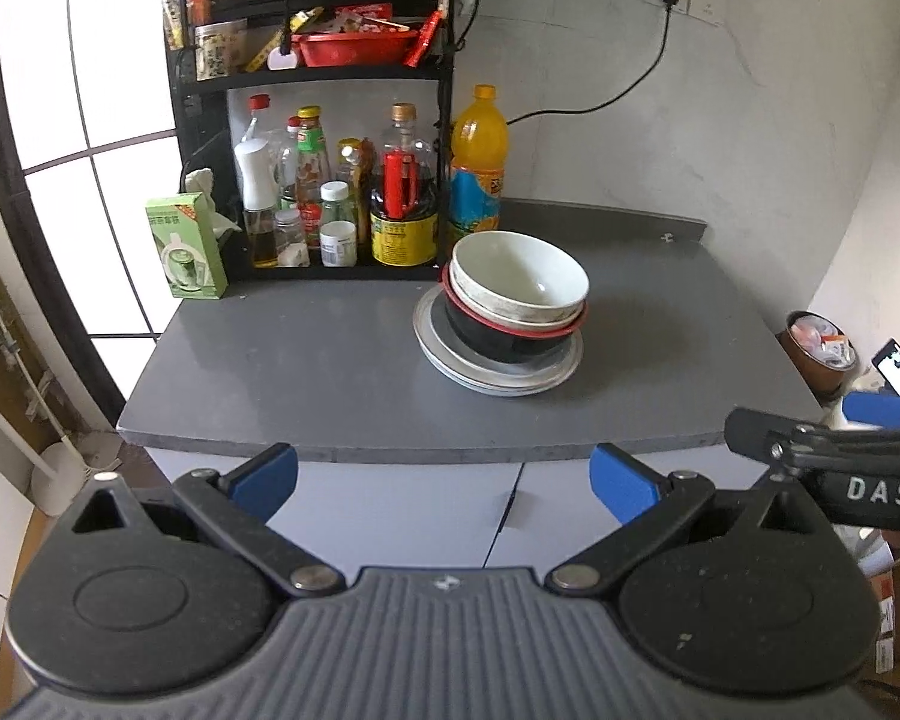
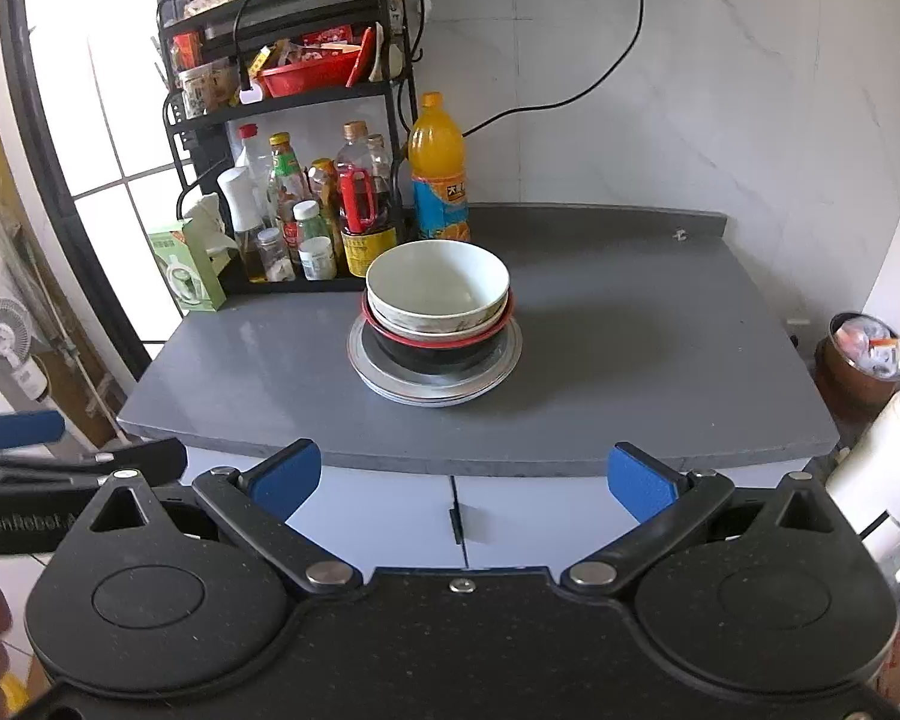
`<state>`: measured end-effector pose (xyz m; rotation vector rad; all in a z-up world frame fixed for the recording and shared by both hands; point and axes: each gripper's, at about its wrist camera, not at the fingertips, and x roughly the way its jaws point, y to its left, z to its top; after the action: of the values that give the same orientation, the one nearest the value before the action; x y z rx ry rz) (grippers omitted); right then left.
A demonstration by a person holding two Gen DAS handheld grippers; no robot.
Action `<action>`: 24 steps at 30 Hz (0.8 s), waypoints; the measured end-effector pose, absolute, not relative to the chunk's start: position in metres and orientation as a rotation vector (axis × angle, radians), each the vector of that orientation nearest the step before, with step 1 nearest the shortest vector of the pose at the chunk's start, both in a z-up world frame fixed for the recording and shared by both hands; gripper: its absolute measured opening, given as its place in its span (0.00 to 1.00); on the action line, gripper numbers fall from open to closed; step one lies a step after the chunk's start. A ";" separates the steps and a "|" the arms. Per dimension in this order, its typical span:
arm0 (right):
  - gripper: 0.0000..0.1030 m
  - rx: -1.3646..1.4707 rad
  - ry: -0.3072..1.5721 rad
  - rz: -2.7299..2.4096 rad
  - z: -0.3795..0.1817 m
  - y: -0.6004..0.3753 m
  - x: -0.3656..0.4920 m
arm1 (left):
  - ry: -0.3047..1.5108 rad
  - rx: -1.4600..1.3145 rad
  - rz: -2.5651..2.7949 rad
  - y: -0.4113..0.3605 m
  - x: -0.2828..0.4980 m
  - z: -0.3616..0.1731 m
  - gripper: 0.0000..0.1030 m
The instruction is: Organize plates and bowls
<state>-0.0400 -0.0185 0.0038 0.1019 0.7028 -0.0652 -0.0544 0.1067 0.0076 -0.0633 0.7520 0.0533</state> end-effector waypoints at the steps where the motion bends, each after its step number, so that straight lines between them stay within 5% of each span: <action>1: 1.00 0.115 0.703 -0.056 0.004 -0.020 -0.040 | 0.749 -0.060 0.056 0.107 -0.054 0.008 1.00; 24: 0.98 0.137 0.676 -0.045 0.007 -0.036 -0.045 | 0.725 -0.052 0.055 0.118 -0.049 0.013 1.00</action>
<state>-0.0450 -0.0356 0.0067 0.1370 0.6756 -0.0448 -0.0495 0.1177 0.0129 -0.0523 0.7252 0.0550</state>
